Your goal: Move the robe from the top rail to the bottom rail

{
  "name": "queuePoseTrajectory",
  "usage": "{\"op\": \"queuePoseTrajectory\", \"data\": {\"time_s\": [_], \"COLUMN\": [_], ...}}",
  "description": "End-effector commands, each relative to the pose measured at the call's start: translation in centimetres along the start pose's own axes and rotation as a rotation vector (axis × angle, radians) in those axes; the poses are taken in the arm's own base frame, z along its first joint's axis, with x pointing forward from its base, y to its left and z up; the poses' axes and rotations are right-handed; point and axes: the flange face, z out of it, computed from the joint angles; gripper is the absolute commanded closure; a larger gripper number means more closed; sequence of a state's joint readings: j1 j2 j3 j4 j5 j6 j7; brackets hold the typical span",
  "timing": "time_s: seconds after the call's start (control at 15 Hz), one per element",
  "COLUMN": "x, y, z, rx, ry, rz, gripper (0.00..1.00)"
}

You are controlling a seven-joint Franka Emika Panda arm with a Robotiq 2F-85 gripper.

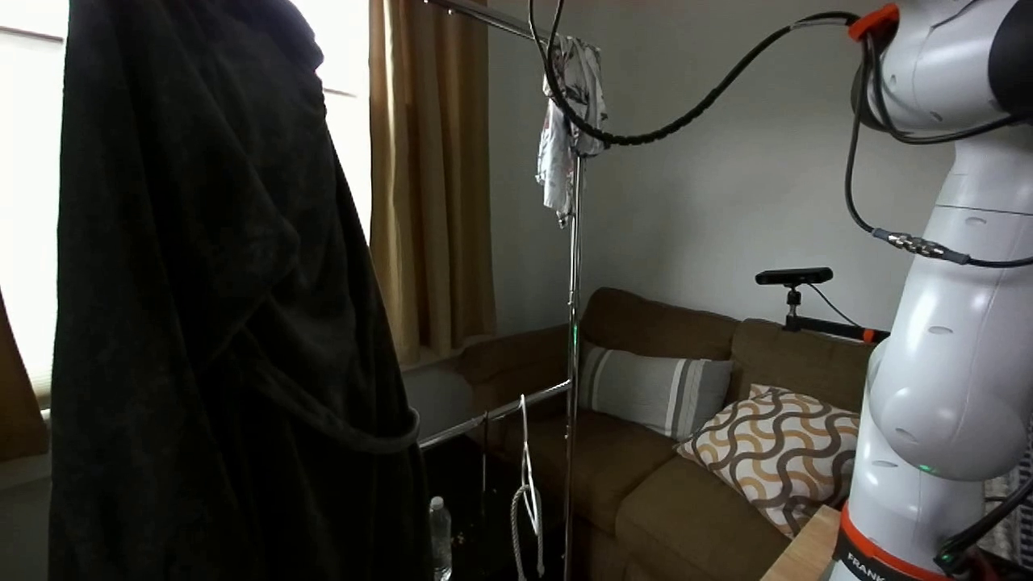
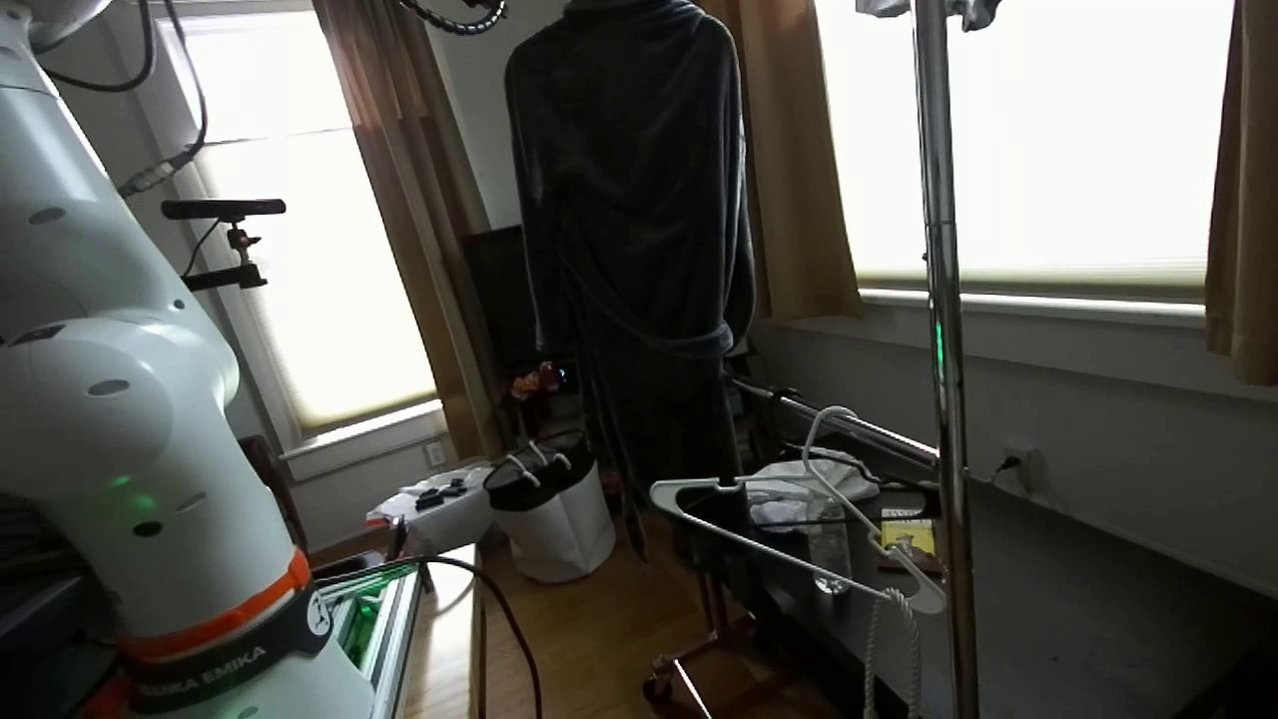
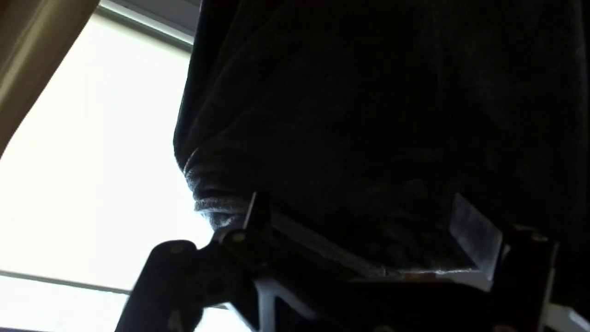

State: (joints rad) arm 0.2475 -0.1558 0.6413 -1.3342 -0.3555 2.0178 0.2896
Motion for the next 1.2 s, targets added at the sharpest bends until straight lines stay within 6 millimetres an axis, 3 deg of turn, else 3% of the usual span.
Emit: {"op": "queuePoseTrajectory", "data": {"time_s": [0.0,0.13,0.73,1.13], "x": [0.1,0.2,2.2,3.1], "y": [0.2,0.4,-4.4,-8.8], "z": [0.1,0.2,-0.5,2.2], "rx": [-0.003,-0.017,-0.128,-0.256], "ry": [-0.003,-0.011,-0.009,0.048], "rz": [0.002,0.053,0.435,0.323], "gripper": [0.00,0.00,0.00,0.00]}}
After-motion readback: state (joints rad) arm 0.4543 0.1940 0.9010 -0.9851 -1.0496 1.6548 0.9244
